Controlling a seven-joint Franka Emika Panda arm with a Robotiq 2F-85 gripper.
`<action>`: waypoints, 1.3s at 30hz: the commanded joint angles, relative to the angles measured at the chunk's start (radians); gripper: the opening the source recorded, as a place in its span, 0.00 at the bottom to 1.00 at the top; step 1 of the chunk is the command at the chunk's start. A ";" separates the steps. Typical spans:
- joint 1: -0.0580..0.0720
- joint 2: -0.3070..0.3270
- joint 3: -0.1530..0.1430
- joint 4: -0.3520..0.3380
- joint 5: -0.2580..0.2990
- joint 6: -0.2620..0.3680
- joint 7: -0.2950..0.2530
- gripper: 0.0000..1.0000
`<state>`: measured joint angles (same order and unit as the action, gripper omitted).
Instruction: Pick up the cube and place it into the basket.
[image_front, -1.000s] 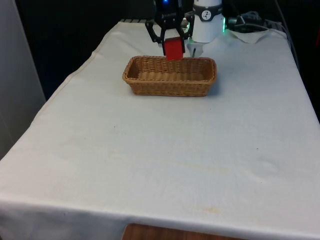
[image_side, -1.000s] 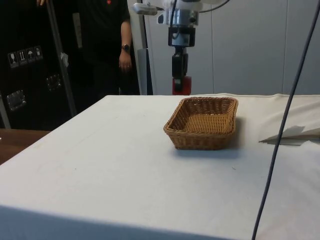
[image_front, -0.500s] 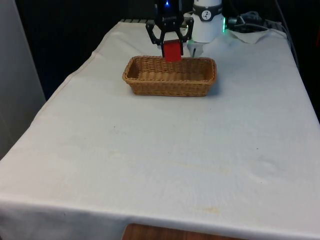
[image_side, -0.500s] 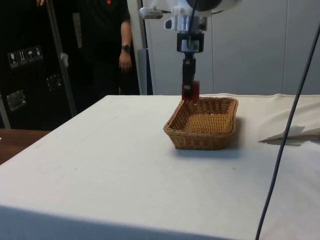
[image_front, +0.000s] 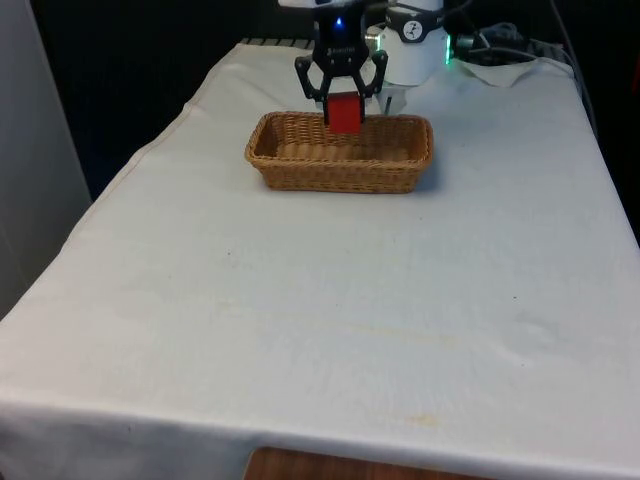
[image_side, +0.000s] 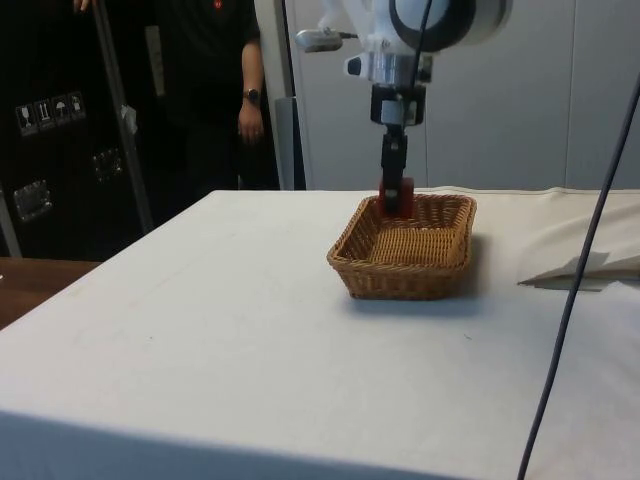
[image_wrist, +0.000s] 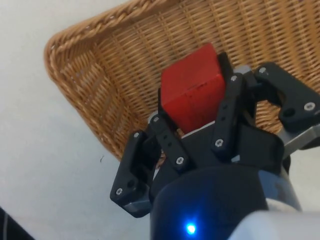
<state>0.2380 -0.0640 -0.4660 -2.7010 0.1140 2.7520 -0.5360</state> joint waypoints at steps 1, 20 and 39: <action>-0.001 0.016 0.000 -0.003 -0.006 0.029 0.001 0.02; -0.001 0.138 0.006 -0.008 0.021 0.142 -0.028 0.02; 0.001 0.185 0.003 0.003 0.012 0.146 -0.018 0.02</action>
<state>0.2410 0.1290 -0.4680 -2.6950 0.1160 2.8950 -0.5480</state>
